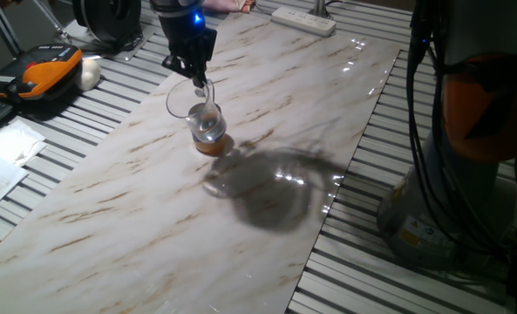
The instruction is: Pour the water from one cup into another empty cup
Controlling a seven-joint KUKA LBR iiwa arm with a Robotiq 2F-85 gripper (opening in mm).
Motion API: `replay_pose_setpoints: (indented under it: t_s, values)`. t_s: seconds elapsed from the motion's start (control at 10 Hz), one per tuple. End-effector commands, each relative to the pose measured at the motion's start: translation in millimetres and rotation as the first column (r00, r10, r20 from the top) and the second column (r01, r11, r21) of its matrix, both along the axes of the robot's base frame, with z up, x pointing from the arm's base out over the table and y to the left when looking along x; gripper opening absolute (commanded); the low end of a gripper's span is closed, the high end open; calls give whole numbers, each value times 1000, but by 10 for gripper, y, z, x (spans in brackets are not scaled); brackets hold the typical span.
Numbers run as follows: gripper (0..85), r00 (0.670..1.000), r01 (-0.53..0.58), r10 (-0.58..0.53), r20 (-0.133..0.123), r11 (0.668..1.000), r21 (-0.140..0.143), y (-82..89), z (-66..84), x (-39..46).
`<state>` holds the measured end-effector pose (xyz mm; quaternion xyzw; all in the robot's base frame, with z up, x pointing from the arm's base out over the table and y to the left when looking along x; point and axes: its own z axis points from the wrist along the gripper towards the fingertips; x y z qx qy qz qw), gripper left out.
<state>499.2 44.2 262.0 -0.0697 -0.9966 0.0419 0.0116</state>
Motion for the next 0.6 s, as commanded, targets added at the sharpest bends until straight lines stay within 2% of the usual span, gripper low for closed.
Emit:
replay_pose_setpoints:
  t_s: [0.0,0.2,0.4,0.5]
  values:
    - [0,1000,-6,6,-4,1000,-6,-49,28,28]
    - [0,1000,-23,23,-10,1000,-10,-179,55,87]
    - [0,1000,-26,26,-9,1000,-12,-216,78,77]
    - [0,999,-32,32,-15,999,2,-279,145,67]
